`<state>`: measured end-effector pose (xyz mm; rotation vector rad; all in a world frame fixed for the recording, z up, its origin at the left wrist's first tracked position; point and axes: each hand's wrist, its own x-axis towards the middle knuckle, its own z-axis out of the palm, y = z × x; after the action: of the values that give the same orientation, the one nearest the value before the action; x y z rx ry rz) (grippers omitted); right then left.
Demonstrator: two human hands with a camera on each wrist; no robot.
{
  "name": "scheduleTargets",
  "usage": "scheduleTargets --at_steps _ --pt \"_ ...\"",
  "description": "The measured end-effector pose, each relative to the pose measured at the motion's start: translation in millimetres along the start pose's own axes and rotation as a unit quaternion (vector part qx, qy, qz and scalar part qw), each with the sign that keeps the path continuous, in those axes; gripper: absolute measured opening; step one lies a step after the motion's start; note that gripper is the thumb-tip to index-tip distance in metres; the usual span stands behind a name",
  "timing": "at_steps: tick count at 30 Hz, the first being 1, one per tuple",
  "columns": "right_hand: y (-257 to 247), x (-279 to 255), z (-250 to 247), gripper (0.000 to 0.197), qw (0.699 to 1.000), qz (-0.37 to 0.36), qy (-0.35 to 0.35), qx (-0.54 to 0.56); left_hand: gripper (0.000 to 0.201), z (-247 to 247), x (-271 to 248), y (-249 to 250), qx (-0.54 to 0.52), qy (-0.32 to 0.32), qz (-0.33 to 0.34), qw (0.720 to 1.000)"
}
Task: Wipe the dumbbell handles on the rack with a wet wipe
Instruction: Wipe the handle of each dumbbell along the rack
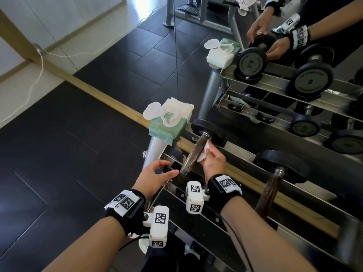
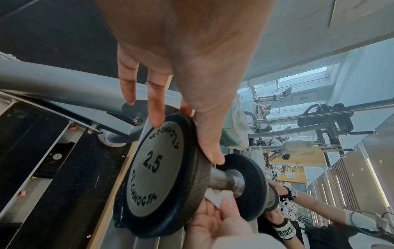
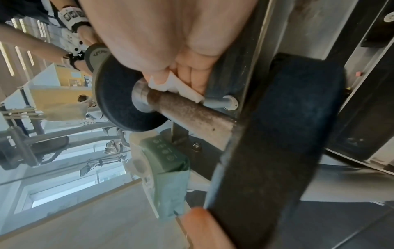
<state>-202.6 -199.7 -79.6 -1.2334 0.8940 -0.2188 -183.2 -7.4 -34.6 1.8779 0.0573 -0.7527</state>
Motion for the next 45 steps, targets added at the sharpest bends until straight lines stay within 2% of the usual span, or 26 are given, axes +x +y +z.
scheduleTargets --at_steps 4,7,10,14,20,25,27,31,34,39,41,45 --pt "14 -22 -4 0.033 0.999 0.036 -0.014 0.001 0.038 -1 0 0 -0.011 -0.003 -0.002 1.000" --pt "25 -41 -11 0.035 0.998 0.047 -0.050 -0.013 0.039 -1 -1 2 -0.008 -0.007 0.001 1.000" --pt "18 -29 -13 0.036 0.997 0.039 -0.061 0.015 0.039 -1 -1 3 -0.004 -0.008 -0.001 1.000" --pt "1 -9 -5 0.036 0.997 0.029 -0.029 0.069 0.037 -1 -1 2 0.007 -0.001 -0.005 1.000" --pt "20 -45 -12 0.038 0.997 0.018 -0.071 0.027 0.038 -1 -1 4 0.015 -0.005 -0.002 1.000" --pt "4 -12 0 0.028 0.998 0.040 -0.005 0.041 0.037 0 -2 5 0.004 0.002 -0.010 1.000" --pt "2 -7 4 0.029 0.997 0.044 0.002 0.061 0.036 0 -2 5 0.004 0.003 -0.010 1.000" --pt "15 -39 -5 0.041 0.998 0.044 -0.034 0.030 0.037 1 -4 6 0.004 0.002 -0.002 1.000" --pt "21 -53 -14 0.041 0.996 0.021 -0.083 0.005 0.038 2 -6 6 -0.002 0.005 0.002 1.000" --pt "8 -34 -1 0.031 0.998 0.054 -0.027 0.026 0.039 3 -6 6 -0.001 0.011 0.001 1.000" --pt "10 -39 -1 0.032 0.998 0.063 -0.027 0.016 0.039 3 -6 6 -0.005 0.013 0.002 1.000" --pt "11 -55 -20 0.034 0.993 0.047 -0.098 -0.043 0.039 3 -6 3 -0.013 0.010 0.001 1.000"
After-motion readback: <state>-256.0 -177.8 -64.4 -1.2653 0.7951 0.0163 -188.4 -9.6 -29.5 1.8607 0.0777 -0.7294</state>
